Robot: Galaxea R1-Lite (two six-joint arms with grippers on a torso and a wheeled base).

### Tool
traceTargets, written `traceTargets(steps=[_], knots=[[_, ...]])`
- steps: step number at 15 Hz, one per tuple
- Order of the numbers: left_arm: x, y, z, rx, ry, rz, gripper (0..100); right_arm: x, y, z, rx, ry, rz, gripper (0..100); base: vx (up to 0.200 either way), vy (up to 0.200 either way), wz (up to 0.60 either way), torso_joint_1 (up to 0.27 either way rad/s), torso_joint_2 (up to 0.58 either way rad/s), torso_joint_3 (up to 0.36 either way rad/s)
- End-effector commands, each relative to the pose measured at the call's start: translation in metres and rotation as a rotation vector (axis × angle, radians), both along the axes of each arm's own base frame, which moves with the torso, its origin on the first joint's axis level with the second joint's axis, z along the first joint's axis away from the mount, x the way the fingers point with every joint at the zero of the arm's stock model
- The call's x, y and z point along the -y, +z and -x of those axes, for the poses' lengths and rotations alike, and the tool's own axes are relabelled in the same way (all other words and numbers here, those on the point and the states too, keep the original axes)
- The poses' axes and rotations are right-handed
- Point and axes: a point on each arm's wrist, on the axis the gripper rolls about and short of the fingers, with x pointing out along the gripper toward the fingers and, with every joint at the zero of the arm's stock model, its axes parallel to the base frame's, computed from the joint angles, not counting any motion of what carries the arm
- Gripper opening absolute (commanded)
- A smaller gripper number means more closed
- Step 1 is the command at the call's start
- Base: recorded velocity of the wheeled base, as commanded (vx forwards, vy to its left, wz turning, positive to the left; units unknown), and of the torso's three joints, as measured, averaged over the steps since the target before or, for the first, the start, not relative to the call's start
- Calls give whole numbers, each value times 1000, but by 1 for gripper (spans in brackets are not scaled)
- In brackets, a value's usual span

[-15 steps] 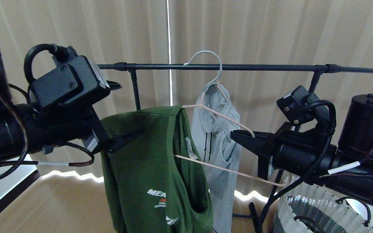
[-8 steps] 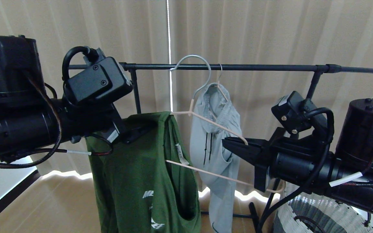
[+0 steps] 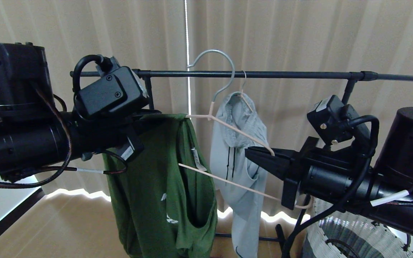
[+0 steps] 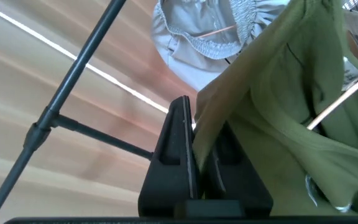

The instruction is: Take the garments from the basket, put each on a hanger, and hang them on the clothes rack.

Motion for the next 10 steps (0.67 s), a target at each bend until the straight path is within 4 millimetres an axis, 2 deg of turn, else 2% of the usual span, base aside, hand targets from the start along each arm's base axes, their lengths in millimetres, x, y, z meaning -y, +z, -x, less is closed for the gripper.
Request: traceTargets(steps=[1, 4, 5, 8, 10], knots=[[0, 1, 0, 2, 2, 1, 0, 0, 0, 0, 2, 0, -1, 0, 0, 0, 0, 0, 0, 0], [-1, 1, 0, 4, 8, 0, 0, 0, -1, 0, 1, -2, 2, 0, 0, 0, 0, 0, 0, 0], [-1, 1, 0, 3, 12, 1, 0, 1, -2, 0, -1, -1, 6, 100, 0, 0, 0, 0, 0, 0], [-5, -2, 4, 2, 30, -4, 0, 2, -3, 0, -3, -13, 11, 100, 0, 0, 0, 0, 0, 0], [-10, -5, 5, 2, 157, -24, 0, 5, -3, -2, 5, -39, 15, 100, 0, 0, 0, 0, 0, 0]])
